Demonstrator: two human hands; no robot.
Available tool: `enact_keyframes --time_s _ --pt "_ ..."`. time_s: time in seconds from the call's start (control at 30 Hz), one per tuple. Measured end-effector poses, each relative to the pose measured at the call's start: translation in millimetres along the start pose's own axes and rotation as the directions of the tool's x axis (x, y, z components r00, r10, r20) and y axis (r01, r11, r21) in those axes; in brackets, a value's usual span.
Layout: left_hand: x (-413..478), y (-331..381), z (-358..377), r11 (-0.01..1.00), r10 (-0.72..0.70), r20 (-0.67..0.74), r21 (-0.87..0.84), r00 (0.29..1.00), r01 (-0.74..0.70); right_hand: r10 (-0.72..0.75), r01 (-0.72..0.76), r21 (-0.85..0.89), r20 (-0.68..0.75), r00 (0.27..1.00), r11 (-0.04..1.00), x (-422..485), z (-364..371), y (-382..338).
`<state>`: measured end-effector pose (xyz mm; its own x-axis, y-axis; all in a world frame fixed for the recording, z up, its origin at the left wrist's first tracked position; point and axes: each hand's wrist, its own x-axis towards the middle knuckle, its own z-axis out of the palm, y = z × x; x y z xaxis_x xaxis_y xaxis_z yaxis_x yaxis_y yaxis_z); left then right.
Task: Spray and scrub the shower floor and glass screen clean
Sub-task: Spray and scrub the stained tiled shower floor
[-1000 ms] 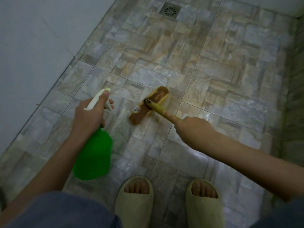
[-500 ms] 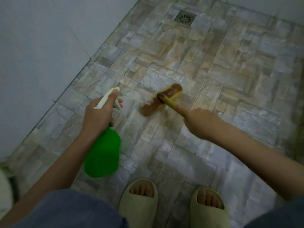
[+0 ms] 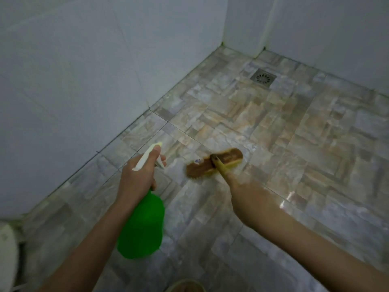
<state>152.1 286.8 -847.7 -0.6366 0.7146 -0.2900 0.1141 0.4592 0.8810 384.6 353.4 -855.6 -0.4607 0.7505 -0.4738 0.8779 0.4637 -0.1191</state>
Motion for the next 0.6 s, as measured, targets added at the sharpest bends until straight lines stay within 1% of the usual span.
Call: enact_keyframes --time_s 0.1,0.17,0.23,0.3,0.37,0.43,0.53,0.6 --pt "5.1 1.6 -6.9 0.999 0.005 -0.014 -0.034 1.0 -0.006 -0.047 0.042 -0.046 -0.105 0.993 0.998 41.3 -9.8 -14.1" --pt "9.3 3.2 -8.3 0.999 0.013 -0.02 -0.036 1.0 -0.014 -0.064 0.064 -0.003 -0.088 0.994 0.998 88.0 -28.2 -12.4" --pt "15.4 5.6 -10.3 1.0 0.015 -0.026 -0.023 1.0 -0.016 -0.038 0.037 -0.007 -0.059 0.998 0.999 102.4 -47.6 -13.6" --pt "24.6 7.1 -13.0 1.0 0.018 -0.034 0.0 0.999 -0.018 0.023 -0.023 0.037 -0.007 1.0 0.999 82.4 -50.2 -17.6" --pt "33.3 8.5 -14.3 1.0 0.014 -0.028 0.011 1.0 -0.014 0.036 -0.037 0.026 0.048 0.998 0.999 53.1 -38.9 -22.4" --pt "43.0 9.6 -13.0 1.0 0.004 -0.017 -0.006 1.0 -0.004 0.042 -0.042 0.003 0.039 0.998 0.999 54.1 -36.7 -24.0" --pt "57.4 11.2 -8.7 1.0 0.022 -0.006 -0.01 1.0 -0.022 0.013 -0.012 0.024 -0.039 0.999 1.0 109.6 -59.3 -18.2" --pt "64.4 12.0 -6.6 0.999 0.054 0.006 0.004 0.999 -0.054 0.002 0.0 0.057 -0.043 0.999 0.998 137.1 -75.6 -20.2"
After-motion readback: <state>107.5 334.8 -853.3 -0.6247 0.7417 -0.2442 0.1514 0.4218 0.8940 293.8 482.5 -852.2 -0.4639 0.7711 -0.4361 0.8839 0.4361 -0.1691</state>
